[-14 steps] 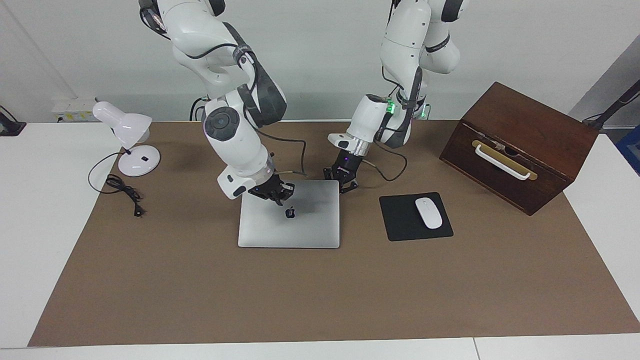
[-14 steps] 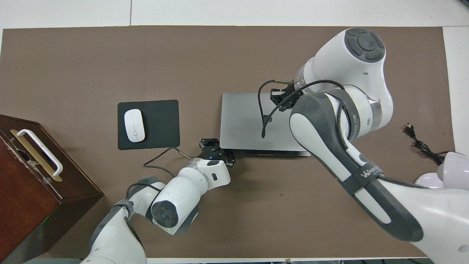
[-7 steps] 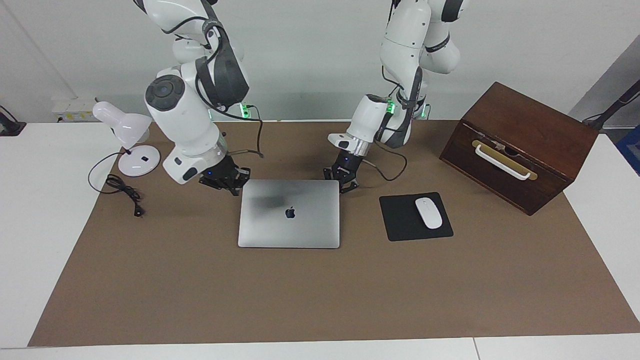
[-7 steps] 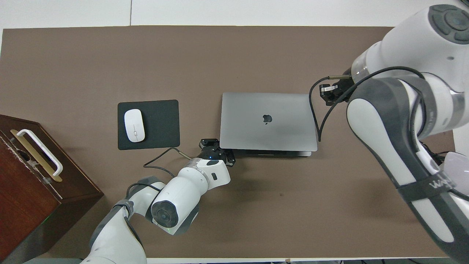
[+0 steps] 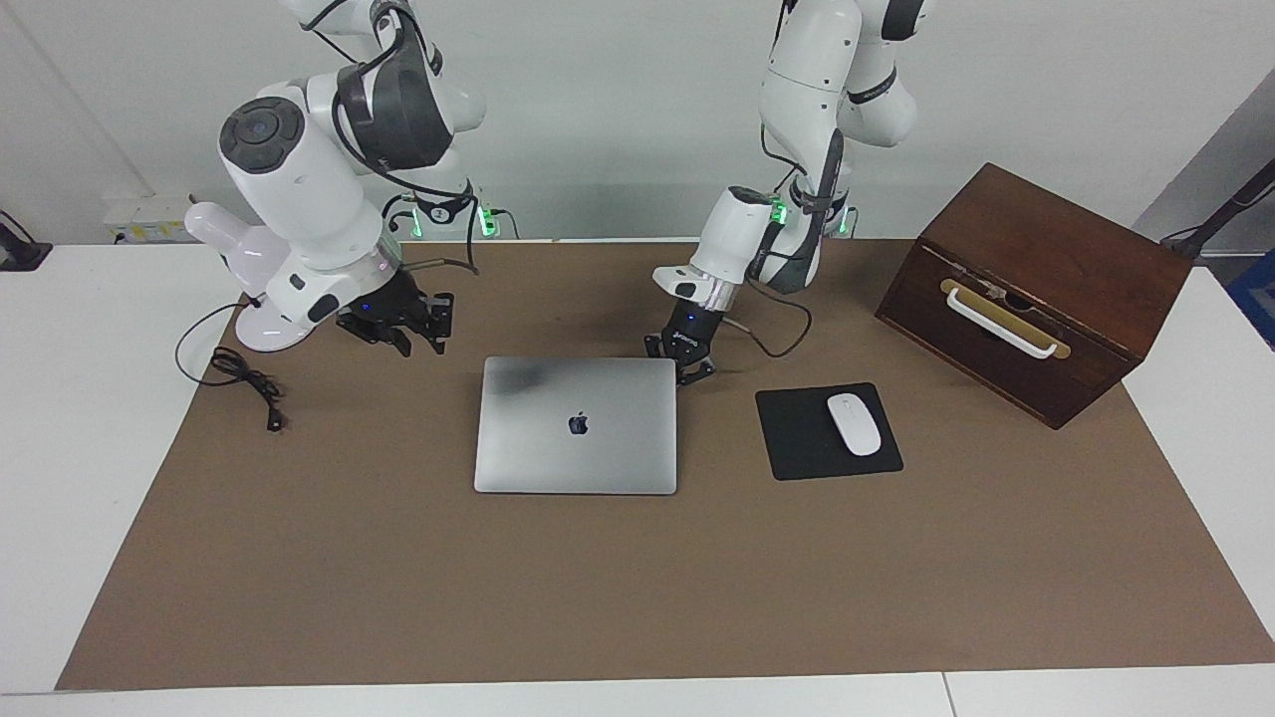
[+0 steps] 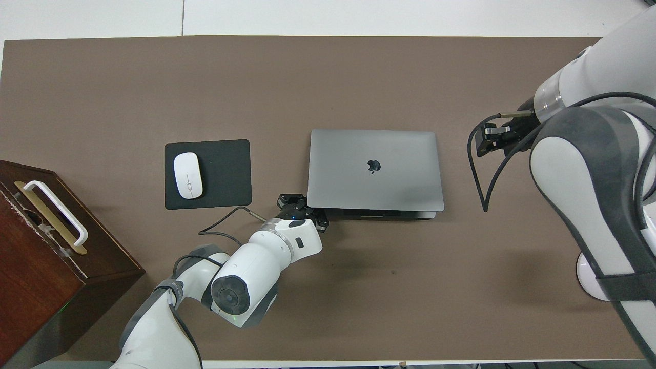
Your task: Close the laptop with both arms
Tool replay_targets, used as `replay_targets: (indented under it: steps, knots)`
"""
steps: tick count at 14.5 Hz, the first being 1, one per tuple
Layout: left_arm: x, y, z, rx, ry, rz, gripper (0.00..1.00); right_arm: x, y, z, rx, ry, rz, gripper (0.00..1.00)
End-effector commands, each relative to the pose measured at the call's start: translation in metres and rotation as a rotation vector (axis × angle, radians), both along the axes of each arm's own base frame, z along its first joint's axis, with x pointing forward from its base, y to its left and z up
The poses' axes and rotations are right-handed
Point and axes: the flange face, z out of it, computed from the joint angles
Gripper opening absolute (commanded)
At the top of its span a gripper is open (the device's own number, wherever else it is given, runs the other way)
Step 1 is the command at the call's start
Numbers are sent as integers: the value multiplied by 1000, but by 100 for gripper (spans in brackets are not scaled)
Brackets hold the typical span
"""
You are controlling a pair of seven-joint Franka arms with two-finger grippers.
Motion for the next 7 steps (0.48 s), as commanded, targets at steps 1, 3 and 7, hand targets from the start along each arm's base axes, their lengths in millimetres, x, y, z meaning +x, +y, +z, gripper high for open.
replay_targets:
  steps: [1, 3, 7]
  knots:
    - [-4, 13, -12, 47, 73, 22, 0, -6, -18, 10, -21, -8, 20, 100]
    - [-3, 13, -2, 56, 87, 22, 0, -9, -20, 15, -43, -12, 24, 100]
    - [1, 24, 44, 109, 164, 31, 0, -12, -28, 20, -46, -10, 19, 100]
